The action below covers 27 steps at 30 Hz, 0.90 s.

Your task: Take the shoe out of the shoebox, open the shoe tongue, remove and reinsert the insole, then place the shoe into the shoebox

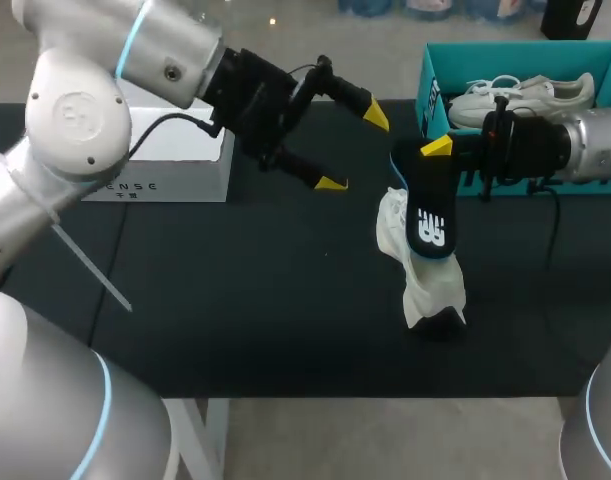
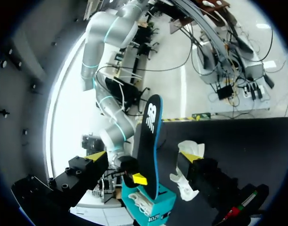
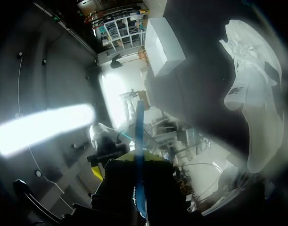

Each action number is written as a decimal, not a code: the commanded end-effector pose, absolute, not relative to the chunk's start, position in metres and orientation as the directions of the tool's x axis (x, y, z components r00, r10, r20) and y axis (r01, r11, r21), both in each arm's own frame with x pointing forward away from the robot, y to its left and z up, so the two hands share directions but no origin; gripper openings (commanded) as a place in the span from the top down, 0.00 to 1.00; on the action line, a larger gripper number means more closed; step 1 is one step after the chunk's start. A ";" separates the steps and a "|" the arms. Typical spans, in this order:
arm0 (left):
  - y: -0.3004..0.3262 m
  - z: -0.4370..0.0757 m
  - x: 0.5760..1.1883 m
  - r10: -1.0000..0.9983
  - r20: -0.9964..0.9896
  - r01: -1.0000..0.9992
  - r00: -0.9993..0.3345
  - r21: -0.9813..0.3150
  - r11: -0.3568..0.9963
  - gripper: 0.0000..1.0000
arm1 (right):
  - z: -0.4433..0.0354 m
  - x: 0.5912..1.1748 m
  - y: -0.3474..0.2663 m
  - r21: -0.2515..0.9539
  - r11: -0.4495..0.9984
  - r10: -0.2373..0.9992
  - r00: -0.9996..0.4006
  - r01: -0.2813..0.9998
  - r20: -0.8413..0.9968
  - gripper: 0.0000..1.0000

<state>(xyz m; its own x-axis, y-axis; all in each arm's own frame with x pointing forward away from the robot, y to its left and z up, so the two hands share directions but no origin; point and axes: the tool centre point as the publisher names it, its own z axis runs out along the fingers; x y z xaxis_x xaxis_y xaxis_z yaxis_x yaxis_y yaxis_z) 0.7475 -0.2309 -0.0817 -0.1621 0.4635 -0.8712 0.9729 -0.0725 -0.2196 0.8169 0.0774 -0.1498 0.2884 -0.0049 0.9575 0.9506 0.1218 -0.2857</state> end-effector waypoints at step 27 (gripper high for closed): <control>-0.267 -0.116 0.747 -0.183 -0.975 0.990 -0.122 -0.106 -0.096 0.00 | -0.150 0.818 0.078 -0.286 0.123 -0.004 0.288 0.950 0.958 1.00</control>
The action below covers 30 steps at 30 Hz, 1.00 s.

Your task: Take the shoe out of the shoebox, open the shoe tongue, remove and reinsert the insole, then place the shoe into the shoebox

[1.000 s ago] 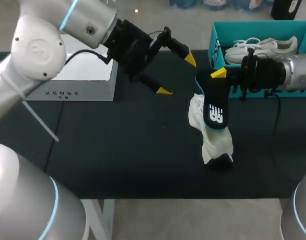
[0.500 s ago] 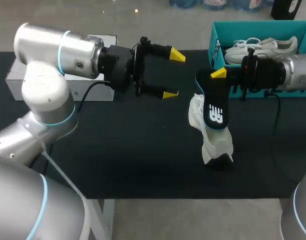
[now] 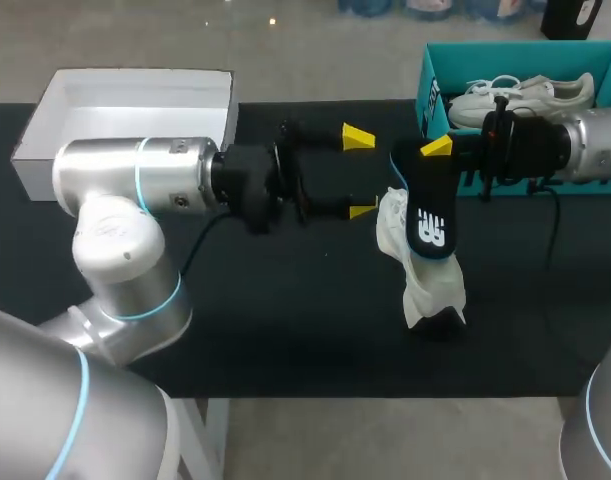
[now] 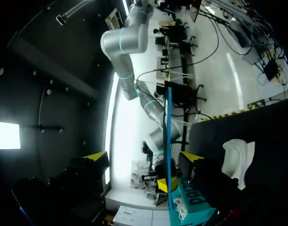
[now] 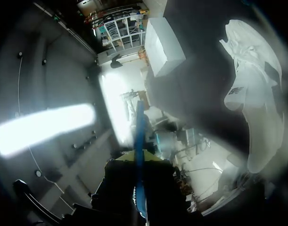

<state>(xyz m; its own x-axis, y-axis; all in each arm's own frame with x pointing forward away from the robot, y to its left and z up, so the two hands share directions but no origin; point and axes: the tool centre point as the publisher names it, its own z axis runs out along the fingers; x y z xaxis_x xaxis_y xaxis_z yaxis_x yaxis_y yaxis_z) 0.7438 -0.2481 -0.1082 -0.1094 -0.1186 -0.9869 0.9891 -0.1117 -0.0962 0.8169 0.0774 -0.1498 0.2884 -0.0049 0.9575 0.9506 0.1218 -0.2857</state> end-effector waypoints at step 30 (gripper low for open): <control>-0.302 -0.138 0.776 0.023 -0.979 0.977 -0.202 -0.203 -0.061 1.00 | -0.150 0.818 0.078 -0.286 0.123 -0.004 0.288 0.950 0.958 1.00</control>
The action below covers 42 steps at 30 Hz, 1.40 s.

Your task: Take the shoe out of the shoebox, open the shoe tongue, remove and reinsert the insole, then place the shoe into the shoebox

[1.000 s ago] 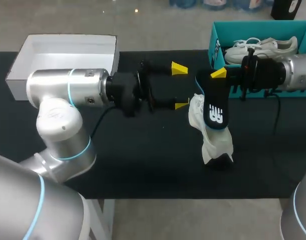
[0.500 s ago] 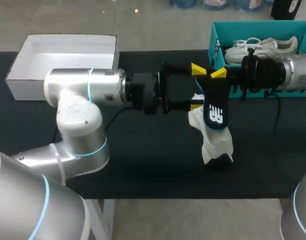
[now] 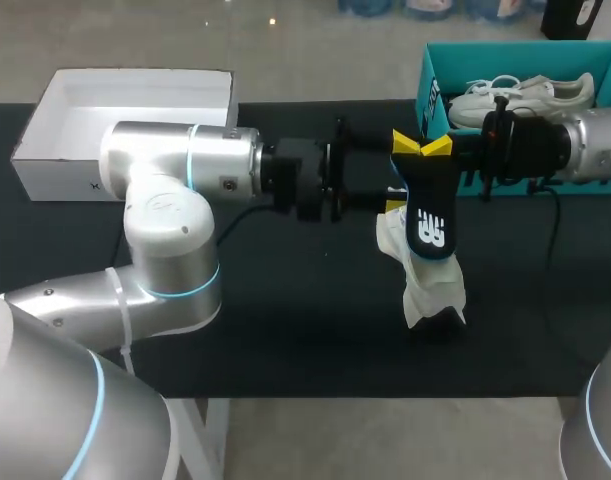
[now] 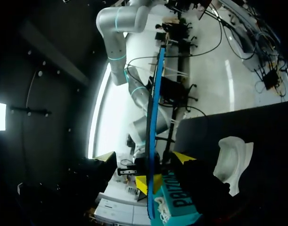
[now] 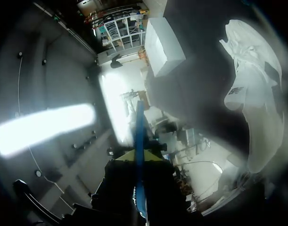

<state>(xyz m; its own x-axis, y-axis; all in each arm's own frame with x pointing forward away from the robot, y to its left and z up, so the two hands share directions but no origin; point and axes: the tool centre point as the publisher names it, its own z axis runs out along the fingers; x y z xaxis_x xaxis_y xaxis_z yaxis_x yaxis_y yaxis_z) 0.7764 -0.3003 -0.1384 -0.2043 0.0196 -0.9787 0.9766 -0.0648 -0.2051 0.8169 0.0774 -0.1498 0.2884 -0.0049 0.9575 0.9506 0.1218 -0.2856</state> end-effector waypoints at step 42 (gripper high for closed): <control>-0.279 -0.151 0.764 0.021 -0.967 0.965 -0.256 -0.257 -0.062 1.00 | -0.173 0.780 -0.019 0.021 0.090 0.575 -0.069 0.996 0.816 0.00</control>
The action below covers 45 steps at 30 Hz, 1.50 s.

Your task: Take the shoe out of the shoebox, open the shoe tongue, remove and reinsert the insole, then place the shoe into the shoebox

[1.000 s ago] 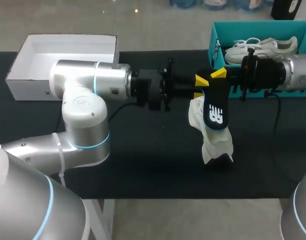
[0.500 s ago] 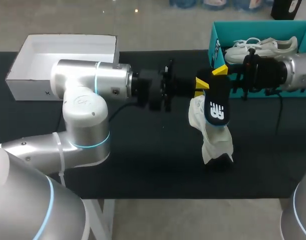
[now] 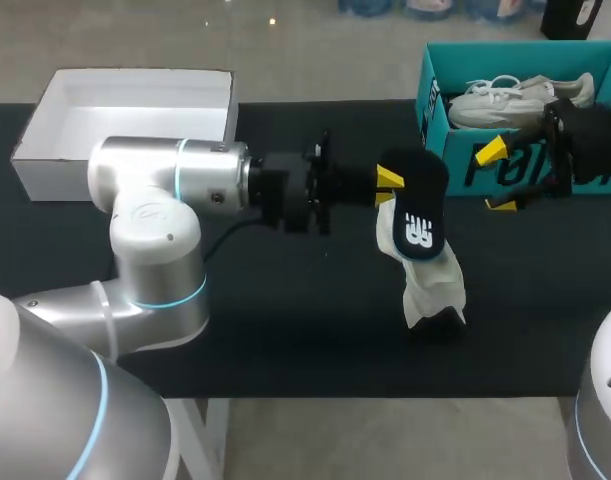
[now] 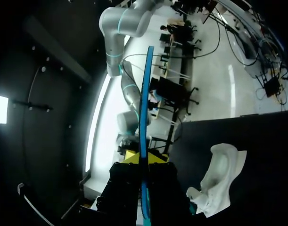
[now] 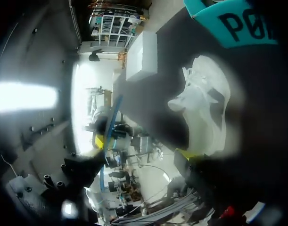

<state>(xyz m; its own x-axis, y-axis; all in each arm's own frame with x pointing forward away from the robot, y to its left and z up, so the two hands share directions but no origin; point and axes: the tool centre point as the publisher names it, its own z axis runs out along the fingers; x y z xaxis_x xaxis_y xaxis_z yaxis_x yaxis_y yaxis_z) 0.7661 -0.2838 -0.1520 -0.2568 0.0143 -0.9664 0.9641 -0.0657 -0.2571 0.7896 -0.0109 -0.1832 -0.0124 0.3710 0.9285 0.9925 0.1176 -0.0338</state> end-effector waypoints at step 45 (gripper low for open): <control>-0.260 -0.147 0.754 -0.002 -0.953 0.953 -0.302 -0.302 -0.013 1.00 | -0.168 0.742 -0.061 0.558 0.417 0.442 -0.697 0.717 0.565 0.00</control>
